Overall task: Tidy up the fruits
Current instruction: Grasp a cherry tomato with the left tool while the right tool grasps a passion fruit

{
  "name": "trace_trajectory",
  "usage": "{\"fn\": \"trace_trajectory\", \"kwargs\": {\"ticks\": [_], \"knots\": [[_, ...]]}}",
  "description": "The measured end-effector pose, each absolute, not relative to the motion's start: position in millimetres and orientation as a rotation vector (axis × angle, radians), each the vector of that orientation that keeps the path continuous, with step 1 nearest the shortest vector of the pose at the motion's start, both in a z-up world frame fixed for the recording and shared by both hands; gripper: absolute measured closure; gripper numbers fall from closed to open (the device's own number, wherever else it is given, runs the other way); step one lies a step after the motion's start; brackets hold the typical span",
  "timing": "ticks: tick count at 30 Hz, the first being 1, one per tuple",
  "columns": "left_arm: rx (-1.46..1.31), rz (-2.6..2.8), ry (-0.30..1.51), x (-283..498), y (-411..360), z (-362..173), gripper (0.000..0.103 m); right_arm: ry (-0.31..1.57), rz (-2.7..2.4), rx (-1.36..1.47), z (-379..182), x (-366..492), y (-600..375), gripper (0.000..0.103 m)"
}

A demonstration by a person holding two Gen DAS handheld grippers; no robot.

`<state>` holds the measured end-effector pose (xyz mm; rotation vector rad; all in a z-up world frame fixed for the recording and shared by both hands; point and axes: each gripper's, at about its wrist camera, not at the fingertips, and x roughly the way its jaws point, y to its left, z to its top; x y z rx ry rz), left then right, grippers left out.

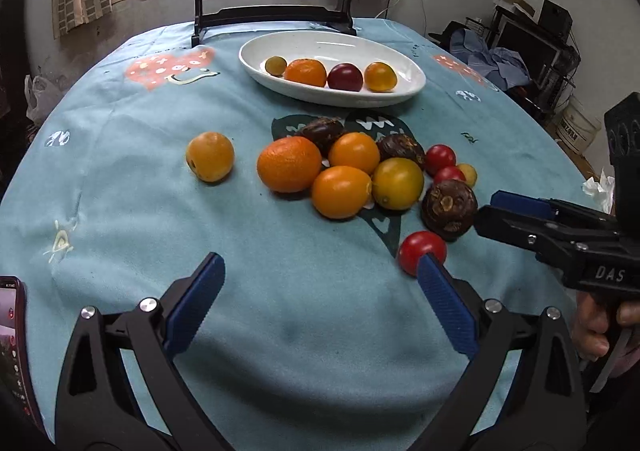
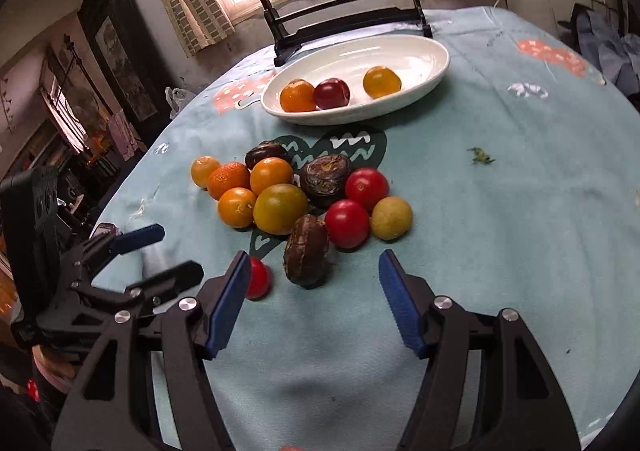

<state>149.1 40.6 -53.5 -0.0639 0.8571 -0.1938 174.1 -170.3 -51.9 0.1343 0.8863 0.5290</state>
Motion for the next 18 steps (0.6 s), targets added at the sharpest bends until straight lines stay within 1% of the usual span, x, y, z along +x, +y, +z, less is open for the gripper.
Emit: {"fn": "trace_trajectory", "kwargs": {"ticks": [9, 18], "knots": [[-0.081, -0.19, 0.891, 152, 41, -59, 0.004, 0.928, 0.544, 0.154, -58, 182, -159, 0.045], [-0.089, -0.188, 0.906, 154, 43, -61, 0.004, 0.953, 0.537, 0.161, -62, 191, -154, 0.049]]}}
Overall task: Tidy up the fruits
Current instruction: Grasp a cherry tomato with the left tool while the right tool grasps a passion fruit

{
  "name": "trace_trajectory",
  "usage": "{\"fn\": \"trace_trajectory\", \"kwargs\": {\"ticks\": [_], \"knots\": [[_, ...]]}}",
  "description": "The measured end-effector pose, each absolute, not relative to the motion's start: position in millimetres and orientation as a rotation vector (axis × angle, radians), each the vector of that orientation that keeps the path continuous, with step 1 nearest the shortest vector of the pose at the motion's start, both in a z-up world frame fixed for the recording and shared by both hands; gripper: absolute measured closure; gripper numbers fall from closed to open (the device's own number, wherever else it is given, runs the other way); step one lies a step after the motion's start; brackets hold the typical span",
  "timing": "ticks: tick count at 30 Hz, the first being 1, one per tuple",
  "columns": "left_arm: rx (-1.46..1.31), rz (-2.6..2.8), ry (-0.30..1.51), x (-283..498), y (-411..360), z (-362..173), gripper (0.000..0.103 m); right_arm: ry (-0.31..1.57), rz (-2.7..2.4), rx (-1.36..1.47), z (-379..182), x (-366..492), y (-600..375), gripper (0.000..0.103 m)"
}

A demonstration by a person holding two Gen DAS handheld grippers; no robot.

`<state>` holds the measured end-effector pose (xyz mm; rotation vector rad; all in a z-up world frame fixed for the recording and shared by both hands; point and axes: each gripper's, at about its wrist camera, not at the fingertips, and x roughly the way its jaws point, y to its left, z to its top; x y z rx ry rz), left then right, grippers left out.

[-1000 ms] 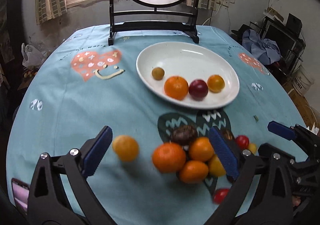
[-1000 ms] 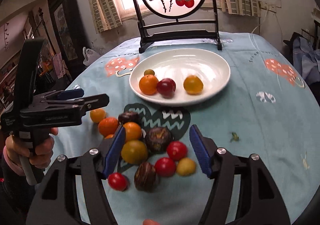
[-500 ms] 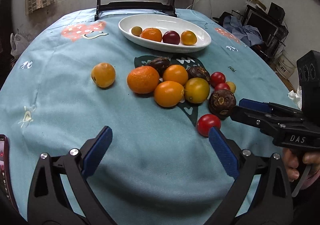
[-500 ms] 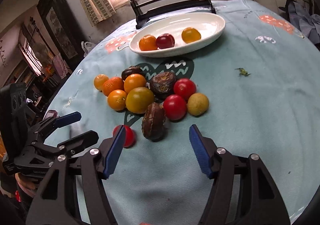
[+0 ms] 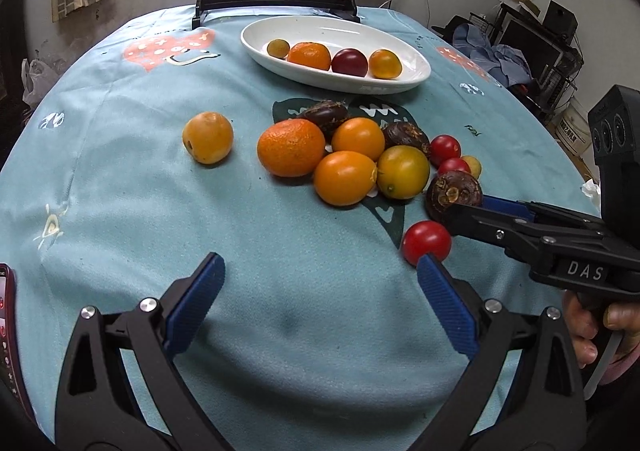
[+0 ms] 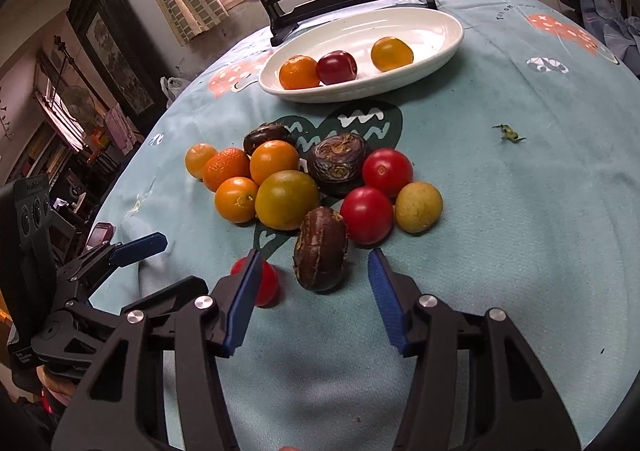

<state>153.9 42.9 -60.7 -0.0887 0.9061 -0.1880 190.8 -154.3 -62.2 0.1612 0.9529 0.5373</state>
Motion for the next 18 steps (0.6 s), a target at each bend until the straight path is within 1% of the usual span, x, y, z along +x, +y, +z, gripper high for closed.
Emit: {"fn": "trace_trajectory", "kwargs": {"ticks": [2, 3, 7, 10, 11, 13, 18], "knots": [[-0.09, -0.19, 0.907, 154.9, 43.1, -60.9, 0.004, 0.951, 0.533, 0.156, -61.7, 192.0, -153.0, 0.054], [-0.092, -0.191, 0.907, 154.8, 43.2, -61.0, 0.004, 0.95, 0.531, 0.152, -61.4, 192.2, -152.4, 0.054], [-0.096, -0.191, 0.906, 154.1, 43.8, -60.9, 0.004, 0.949, 0.528, 0.148, -61.4, 191.9, -151.2, 0.06], [-0.097, -0.191, 0.907, 154.0, 44.0, -61.0, 0.004, 0.951, 0.516, 0.139, -61.4, 192.2, -150.9, 0.067], [-0.097, -0.191, 0.907, 154.0, 44.0, -61.1, 0.004, 0.952, 0.515, 0.134, -61.6, 192.1, -150.7, 0.071], [-0.099, -0.191, 0.909, 153.5, 44.2, -61.3, 0.004, 0.952, 0.519, 0.133, -61.9, 192.4, -149.9, 0.074], [-0.101, -0.192, 0.91, 153.4, 45.1, -61.5, 0.004, 0.944, 0.518, 0.14, -60.3, 190.4, -152.5, 0.076]]}}
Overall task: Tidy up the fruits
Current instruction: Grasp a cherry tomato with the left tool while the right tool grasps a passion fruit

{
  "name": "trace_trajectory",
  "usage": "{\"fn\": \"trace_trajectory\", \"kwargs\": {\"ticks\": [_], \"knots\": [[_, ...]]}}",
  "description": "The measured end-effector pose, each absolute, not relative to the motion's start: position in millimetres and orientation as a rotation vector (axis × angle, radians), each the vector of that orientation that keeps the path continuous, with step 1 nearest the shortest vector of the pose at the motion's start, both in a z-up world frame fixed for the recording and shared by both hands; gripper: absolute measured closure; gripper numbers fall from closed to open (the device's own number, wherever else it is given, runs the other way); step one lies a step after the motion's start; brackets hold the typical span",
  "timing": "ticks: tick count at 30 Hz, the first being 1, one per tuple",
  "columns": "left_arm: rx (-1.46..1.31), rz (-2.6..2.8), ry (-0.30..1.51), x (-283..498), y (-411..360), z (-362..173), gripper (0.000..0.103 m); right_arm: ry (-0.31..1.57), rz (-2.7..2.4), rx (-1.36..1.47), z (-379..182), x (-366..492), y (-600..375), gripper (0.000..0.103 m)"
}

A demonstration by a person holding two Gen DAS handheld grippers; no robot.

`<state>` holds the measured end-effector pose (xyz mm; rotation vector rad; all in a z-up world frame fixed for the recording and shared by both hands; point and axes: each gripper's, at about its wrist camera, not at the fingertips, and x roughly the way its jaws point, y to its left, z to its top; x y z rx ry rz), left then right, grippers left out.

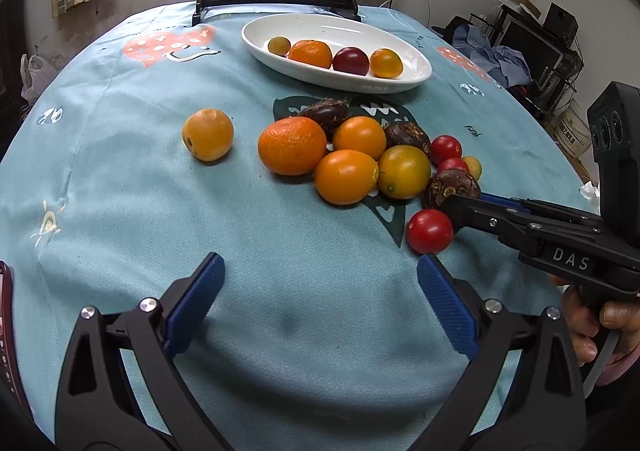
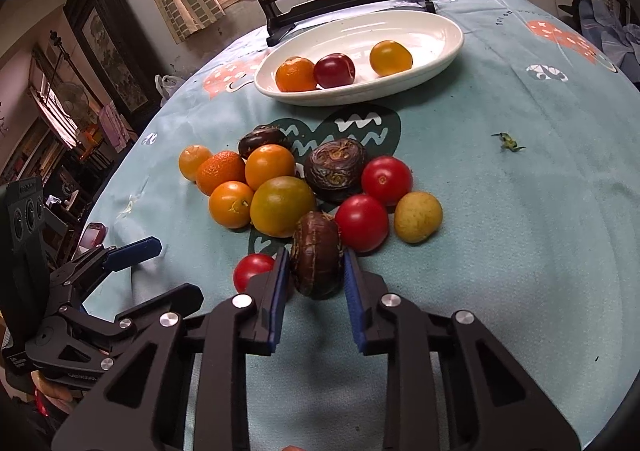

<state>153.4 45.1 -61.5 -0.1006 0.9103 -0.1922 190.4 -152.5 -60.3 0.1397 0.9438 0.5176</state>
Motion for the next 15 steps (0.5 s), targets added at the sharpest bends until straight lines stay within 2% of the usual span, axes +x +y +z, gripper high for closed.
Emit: {"fn": "trace_trajectory", "kwargs": {"ticks": [7, 13, 15], "knots": [[-0.083, -0.228, 0.9, 151, 37, -59, 0.006, 0.898, 0.535, 0.165, -46, 177, -170, 0.077], [-0.013, -0.333, 0.892, 151, -2, -55, 0.024, 0.88, 0.533, 0.175, -41, 166, -188, 0.077], [0.014, -0.344, 0.908, 156, -13, -58, 0.034, 0.881, 0.535, 0.177, -41, 162, -194, 0.078]]}}
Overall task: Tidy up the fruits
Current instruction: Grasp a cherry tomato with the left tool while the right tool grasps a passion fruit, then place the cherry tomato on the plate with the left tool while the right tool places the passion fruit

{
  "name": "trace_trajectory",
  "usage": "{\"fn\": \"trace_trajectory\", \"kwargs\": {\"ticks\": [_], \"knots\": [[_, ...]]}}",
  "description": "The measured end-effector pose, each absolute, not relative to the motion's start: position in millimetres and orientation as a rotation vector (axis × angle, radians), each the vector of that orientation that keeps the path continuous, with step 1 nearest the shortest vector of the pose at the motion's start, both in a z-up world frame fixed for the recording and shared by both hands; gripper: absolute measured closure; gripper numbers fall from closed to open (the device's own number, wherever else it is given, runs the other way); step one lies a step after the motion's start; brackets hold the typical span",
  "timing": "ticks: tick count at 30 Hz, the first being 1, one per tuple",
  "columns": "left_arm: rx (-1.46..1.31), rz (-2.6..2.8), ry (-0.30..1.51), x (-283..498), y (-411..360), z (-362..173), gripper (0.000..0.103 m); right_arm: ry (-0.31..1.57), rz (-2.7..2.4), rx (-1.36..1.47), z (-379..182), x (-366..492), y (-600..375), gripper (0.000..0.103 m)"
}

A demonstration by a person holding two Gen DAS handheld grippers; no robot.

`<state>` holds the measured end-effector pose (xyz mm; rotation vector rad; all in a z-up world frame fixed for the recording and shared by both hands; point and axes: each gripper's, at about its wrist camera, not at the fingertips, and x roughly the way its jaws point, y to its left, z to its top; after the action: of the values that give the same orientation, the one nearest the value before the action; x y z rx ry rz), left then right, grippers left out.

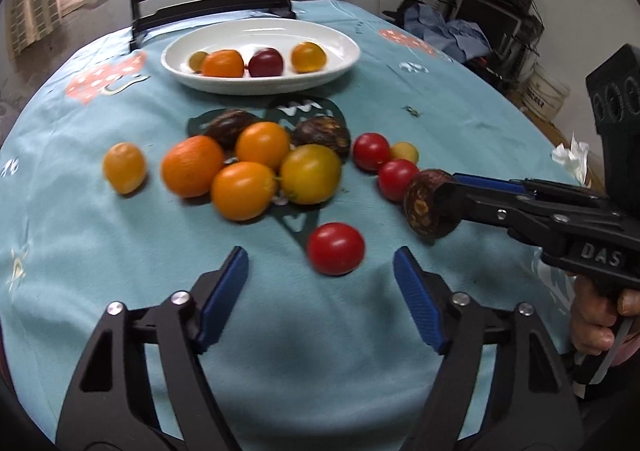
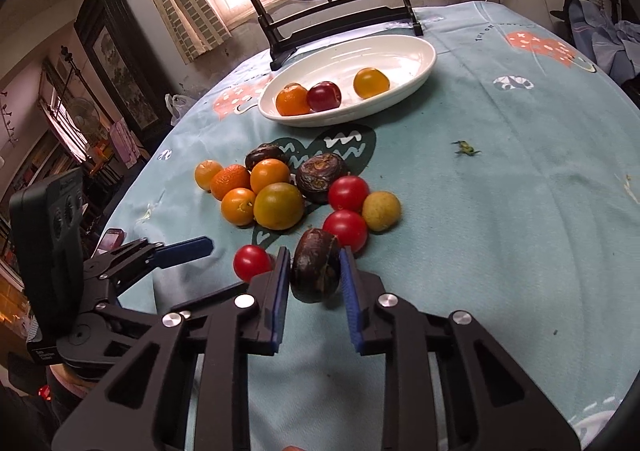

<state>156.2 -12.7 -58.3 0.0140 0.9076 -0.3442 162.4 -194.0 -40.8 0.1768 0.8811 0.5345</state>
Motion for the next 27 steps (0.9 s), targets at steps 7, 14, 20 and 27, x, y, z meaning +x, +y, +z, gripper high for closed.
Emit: {"fn": "trace_trajectory", "kwargs": {"ticks": [7, 14, 20, 27], "knots": [[0.027, -0.345, 0.954, 171, -24, -66, 0.05, 0.89, 0.529, 0.17, -45, 154, -210, 0.078], [0.041, -0.336, 0.955, 174, -26, -66, 0.05, 0.952, 0.539, 0.099, -56, 163, -199, 0.075], [0.04, -0.322, 0.953, 176, -26, -66, 0.058, 0.941, 0.543, 0.065, -58, 159, -193, 0.074], [0.056, -0.321, 0.94, 175, -27, -65, 0.072, 0.932, 0.543, 0.086, -53, 156, -200, 0.078]]}}
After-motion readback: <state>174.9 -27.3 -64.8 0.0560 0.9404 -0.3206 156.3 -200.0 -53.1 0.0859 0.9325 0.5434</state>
